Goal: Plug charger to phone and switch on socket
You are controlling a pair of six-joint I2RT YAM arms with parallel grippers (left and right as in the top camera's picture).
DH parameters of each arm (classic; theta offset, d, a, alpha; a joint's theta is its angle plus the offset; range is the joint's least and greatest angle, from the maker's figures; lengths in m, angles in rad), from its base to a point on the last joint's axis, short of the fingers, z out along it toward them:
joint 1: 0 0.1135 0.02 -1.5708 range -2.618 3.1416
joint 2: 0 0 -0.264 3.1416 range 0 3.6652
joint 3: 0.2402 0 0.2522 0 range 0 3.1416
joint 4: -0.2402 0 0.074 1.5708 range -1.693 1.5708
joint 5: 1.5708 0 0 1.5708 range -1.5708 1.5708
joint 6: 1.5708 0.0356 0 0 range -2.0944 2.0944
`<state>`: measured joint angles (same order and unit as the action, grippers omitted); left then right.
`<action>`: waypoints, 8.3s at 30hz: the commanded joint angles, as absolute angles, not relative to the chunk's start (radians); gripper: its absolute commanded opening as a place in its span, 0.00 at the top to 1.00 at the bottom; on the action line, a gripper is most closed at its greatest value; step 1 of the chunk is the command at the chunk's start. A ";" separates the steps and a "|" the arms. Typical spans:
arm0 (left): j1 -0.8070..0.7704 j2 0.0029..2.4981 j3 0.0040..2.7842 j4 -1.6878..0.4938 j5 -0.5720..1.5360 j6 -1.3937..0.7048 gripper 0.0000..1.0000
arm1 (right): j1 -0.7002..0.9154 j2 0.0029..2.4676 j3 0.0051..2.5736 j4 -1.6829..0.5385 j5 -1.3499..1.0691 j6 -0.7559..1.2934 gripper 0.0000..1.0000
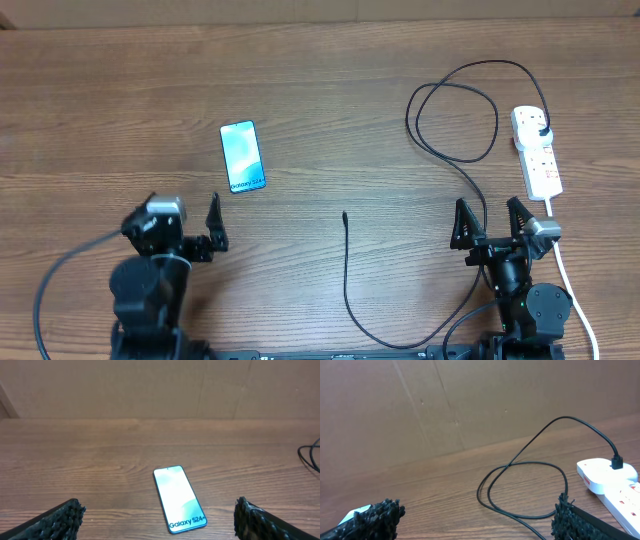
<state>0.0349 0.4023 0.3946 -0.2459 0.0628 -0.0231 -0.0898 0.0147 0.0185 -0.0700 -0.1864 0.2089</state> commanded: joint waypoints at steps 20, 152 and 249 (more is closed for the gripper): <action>0.041 0.926 0.917 -0.575 0.177 -0.031 0.00 | -0.084 0.003 0.008 -0.066 -0.184 0.213 0.00; -0.105 2.221 1.664 -1.008 0.077 -0.368 0.00 | -0.084 0.003 0.008 -0.066 -0.184 0.213 0.00; -0.125 2.254 1.662 -0.960 0.015 -0.423 0.00 | -0.084 0.003 0.008 -0.066 -0.184 0.213 0.00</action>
<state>-0.1181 2.2181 1.6730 -0.9684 0.0139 -0.4191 -0.0902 0.0147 0.0185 -0.0708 -0.1860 0.2092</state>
